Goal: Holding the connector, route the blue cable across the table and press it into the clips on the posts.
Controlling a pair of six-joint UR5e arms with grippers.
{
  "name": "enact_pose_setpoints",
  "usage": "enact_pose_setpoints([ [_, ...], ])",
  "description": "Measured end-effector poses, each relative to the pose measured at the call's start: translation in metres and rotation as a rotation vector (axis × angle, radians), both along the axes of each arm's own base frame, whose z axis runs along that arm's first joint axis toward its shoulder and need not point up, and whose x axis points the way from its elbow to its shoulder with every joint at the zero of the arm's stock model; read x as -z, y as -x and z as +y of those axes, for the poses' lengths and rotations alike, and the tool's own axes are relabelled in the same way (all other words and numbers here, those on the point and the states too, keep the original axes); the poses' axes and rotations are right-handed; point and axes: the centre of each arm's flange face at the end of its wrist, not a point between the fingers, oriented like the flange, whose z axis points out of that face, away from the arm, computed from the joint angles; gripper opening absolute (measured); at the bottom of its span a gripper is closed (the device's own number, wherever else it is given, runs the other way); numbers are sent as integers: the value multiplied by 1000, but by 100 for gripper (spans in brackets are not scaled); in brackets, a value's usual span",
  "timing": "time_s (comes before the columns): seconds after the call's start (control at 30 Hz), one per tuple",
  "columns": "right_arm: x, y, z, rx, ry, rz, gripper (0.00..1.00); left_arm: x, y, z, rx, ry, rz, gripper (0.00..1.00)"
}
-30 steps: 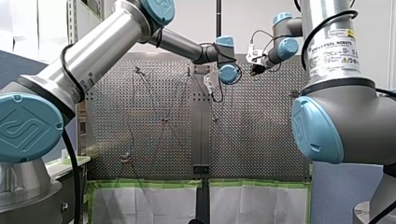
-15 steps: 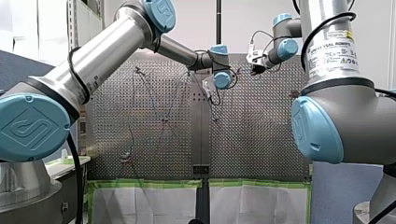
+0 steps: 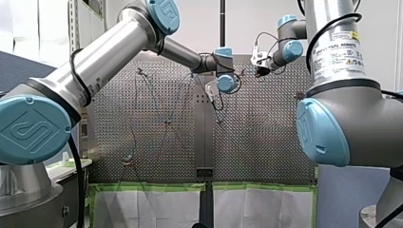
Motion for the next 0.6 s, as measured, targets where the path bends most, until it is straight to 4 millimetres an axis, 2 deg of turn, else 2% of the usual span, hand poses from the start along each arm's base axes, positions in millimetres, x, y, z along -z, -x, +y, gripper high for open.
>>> enact_pose_setpoints([
  [0.37,2,0,-1,-3,-3,1,0,0,17,-2,-6,-9,65,100],
  [0.6,3,-1,-1,-8,-6,1,0,-11,46,0,-26,-16,110,100],
])
